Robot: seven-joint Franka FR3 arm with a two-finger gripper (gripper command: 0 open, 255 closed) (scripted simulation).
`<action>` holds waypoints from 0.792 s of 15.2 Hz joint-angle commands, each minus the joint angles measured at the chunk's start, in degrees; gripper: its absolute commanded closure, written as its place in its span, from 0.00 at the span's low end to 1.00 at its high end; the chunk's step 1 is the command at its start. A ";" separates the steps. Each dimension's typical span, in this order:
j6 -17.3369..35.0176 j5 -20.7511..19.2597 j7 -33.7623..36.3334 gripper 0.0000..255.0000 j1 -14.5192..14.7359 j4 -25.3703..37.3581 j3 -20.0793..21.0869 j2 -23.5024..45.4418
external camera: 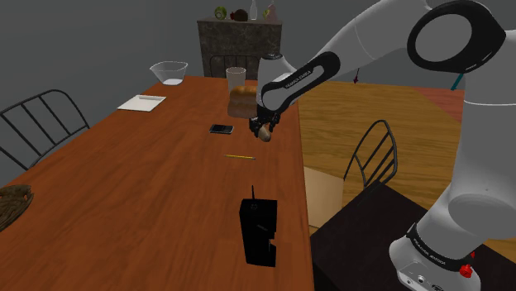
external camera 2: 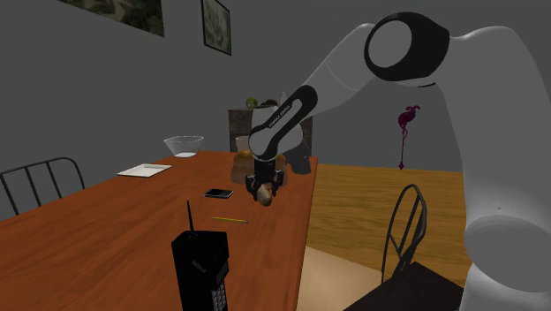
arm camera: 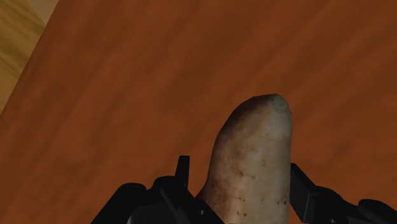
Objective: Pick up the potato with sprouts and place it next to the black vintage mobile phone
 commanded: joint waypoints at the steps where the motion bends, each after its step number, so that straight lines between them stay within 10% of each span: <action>1: -0.60 0.15 -0.15 1.00 -0.05 0.17 0.07 -0.45; 12: -7.51 1.69 -1.67 1.00 -0.41 2.77 0.74 -4.86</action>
